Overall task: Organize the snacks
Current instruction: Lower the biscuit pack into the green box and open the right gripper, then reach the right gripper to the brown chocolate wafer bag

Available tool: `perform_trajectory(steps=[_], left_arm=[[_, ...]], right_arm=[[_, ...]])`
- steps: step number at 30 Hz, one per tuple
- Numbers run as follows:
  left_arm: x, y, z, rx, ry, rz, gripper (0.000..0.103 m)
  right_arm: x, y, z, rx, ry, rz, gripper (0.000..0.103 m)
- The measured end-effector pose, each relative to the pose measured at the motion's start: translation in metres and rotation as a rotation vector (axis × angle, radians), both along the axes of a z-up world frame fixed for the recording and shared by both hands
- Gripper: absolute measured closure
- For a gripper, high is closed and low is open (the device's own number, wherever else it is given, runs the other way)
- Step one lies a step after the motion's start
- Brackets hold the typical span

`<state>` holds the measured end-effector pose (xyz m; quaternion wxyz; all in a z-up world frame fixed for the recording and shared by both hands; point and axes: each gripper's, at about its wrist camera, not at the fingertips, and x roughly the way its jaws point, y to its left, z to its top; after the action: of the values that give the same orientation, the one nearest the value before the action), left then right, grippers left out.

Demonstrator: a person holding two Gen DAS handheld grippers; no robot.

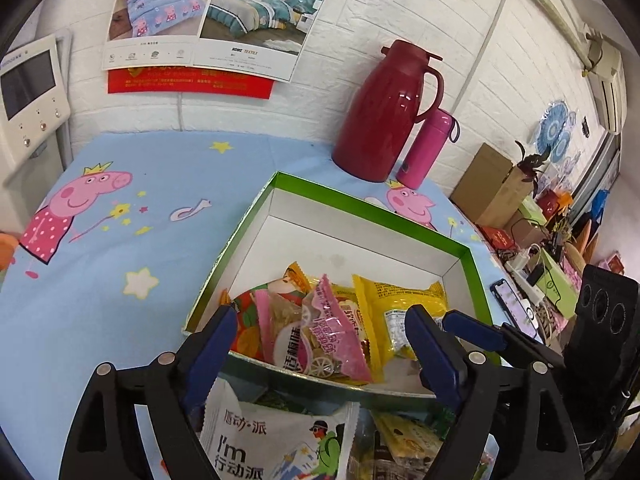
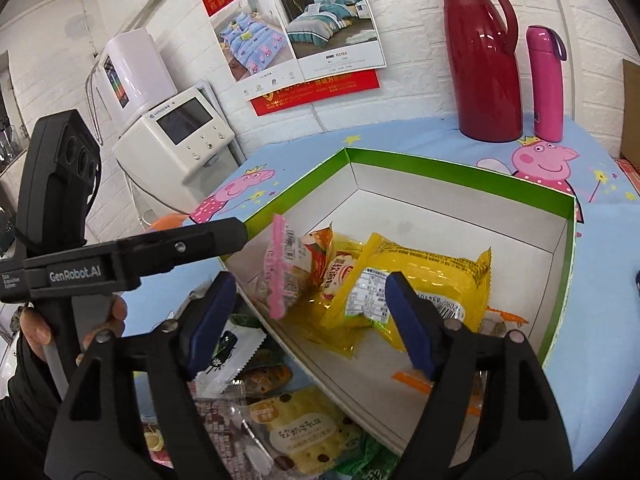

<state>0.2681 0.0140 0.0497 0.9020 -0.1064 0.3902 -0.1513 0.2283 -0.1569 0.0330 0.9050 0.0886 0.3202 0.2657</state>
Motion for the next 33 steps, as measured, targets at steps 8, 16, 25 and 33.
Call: perform_trajectory(steps=[8, 16, 25, 33], left_arm=[[-0.057, -0.01, 0.026, 0.045, -0.021, 0.016, 0.015], [-0.115, -0.033, 0.018, 0.066, 0.012, -0.03, 0.015], [-0.12, -0.053, -0.036, 0.031, 0.17, -0.035, 0.015], [-0.103, -0.053, -0.068, -0.095, 0.266, -0.059, 0.059]], right_arm=[[-0.063, -0.019, 0.021, 0.023, -0.053, -0.024, 0.022], [-0.123, -0.04, 0.011, 0.052, -0.042, -0.047, 0.021], [-0.154, -0.059, -0.021, 0.057, 0.05, -0.07, 0.021], [-0.161, -0.061, -0.032, 0.062, 0.076, -0.057, 0.021]])
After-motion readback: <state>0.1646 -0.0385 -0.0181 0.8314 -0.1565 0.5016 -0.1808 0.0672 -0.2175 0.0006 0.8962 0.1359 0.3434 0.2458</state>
